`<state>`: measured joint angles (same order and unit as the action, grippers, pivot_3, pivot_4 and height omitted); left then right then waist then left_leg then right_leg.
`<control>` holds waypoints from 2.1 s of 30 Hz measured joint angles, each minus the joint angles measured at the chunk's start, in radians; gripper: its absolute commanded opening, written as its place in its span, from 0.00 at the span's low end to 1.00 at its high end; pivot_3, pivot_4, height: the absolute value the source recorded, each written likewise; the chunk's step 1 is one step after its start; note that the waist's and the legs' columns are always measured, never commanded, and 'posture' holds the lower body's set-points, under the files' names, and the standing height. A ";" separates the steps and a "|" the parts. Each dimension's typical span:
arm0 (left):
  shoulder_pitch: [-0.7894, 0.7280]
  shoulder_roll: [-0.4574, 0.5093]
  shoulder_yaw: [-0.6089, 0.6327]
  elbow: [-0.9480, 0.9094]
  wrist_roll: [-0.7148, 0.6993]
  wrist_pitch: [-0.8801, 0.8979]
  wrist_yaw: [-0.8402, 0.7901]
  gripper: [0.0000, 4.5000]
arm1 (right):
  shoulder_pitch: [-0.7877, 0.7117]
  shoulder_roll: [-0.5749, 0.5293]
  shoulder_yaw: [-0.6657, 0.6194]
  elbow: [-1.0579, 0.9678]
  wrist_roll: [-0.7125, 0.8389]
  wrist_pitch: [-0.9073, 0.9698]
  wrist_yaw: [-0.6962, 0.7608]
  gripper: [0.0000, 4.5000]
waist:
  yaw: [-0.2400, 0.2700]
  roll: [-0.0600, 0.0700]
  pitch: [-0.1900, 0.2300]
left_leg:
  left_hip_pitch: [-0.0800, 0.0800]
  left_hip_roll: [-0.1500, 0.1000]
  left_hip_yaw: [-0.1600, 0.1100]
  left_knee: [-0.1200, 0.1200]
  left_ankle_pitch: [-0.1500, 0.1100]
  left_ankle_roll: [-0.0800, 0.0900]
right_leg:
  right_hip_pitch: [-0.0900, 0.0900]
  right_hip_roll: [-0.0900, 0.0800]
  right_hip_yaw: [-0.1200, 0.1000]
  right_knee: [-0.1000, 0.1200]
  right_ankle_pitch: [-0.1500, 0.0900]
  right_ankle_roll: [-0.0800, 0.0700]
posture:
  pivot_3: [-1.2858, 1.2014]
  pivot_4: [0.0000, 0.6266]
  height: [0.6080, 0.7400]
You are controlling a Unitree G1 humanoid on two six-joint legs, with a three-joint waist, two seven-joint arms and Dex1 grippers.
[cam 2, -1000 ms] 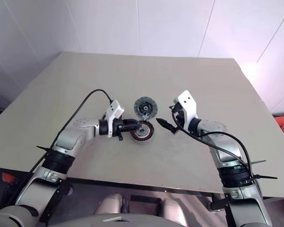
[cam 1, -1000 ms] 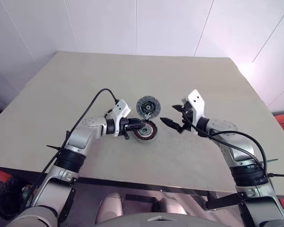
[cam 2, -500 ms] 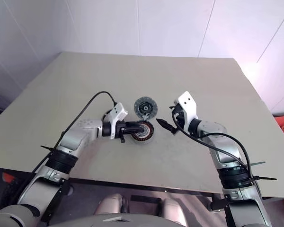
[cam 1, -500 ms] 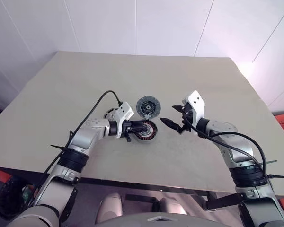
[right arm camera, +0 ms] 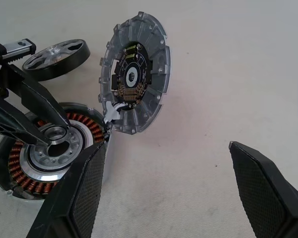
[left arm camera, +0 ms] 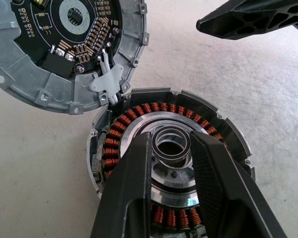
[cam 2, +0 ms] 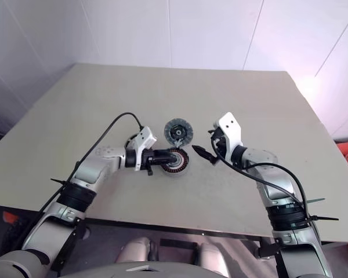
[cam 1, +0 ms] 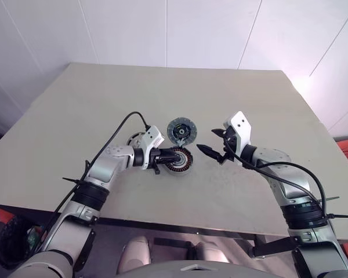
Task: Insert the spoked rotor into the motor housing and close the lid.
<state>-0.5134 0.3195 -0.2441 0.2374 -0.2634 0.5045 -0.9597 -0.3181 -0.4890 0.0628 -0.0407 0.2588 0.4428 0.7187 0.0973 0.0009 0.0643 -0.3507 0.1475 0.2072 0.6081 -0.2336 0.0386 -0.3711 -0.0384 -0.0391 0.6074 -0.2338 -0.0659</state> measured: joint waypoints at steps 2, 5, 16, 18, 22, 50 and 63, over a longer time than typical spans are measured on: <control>0.000 -0.001 0.000 0.004 0.001 -0.006 0.000 0.27 | 0.000 0.000 0.000 0.001 0.000 -0.001 0.000 1.00 | 0.000 0.000 0.000 | 0.000 0.000 0.000 0.000 0.000 0.000 | 0.000 0.000 0.000 0.000 0.000 0.000 | 0.52 0.00 1.00; -0.001 -0.007 0.000 0.013 0.004 -0.015 0.000 0.27 | 0.000 0.000 0.000 0.001 0.000 -0.006 0.000 1.00 | 0.000 0.000 0.000 | 0.000 0.000 0.000 0.000 0.000 0.000 | 0.000 0.000 0.000 0.000 0.000 0.000 | 0.52 0.00 1.00; -0.003 -0.009 0.000 0.022 0.008 -0.019 -0.009 0.27 | 0.000 0.000 0.000 0.001 0.000 -0.007 0.000 1.00 | 0.000 0.000 0.000 | 0.000 0.000 0.000 0.000 0.000 0.000 | 0.000 0.000 0.000 0.000 0.000 0.000 | 0.52 0.00 1.00; -0.003 -0.009 0.000 0.022 0.008 -0.018 -0.011 0.27 | 0.000 0.000 0.000 0.001 0.000 -0.007 -0.001 1.00 | 0.000 0.000 0.000 | 0.000 0.000 0.000 0.000 0.000 0.000 | 0.000 0.000 0.000 0.000 0.000 0.000 | 0.52 0.00 1.00; -0.004 -0.009 0.000 0.022 0.008 -0.013 -0.016 0.27 | 0.000 0.000 0.000 0.001 0.000 -0.007 -0.002 1.00 | 0.000 0.000 0.000 | 0.000 0.000 0.000 -0.001 0.000 0.000 | 0.000 0.000 0.000 0.000 0.000 0.000 | 0.52 0.00 1.00; -0.024 -0.026 0.008 0.048 0.020 -0.018 -0.004 0.27 | 0.000 0.001 0.000 0.001 0.000 -0.007 -0.016 1.00 | 0.000 0.000 0.000 | 0.000 0.000 0.000 -0.001 0.000 0.000 | 0.000 -0.001 -0.001 -0.001 0.000 0.000 | 0.52 0.00 1.00; -0.024 -0.013 0.008 0.036 0.011 0.002 -0.051 0.61 | 0.000 0.001 0.000 0.001 -0.001 -0.007 -0.017 1.00 | 0.000 0.001 0.000 | 0.000 -0.001 0.000 -0.002 0.000 0.000 | 0.000 -0.001 -0.001 -0.001 0.000 0.000 | 0.52 0.00 1.00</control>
<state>-0.5372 0.3065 -0.2362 0.2737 -0.2523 0.5064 -1.0103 -0.3182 -0.4876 0.0625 -0.0398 0.2582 0.4355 0.7014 0.0973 0.0015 0.0647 -0.3508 0.1470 0.2071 0.6064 -0.2336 0.0388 -0.3712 -0.0392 -0.0400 0.6065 -0.2342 -0.0664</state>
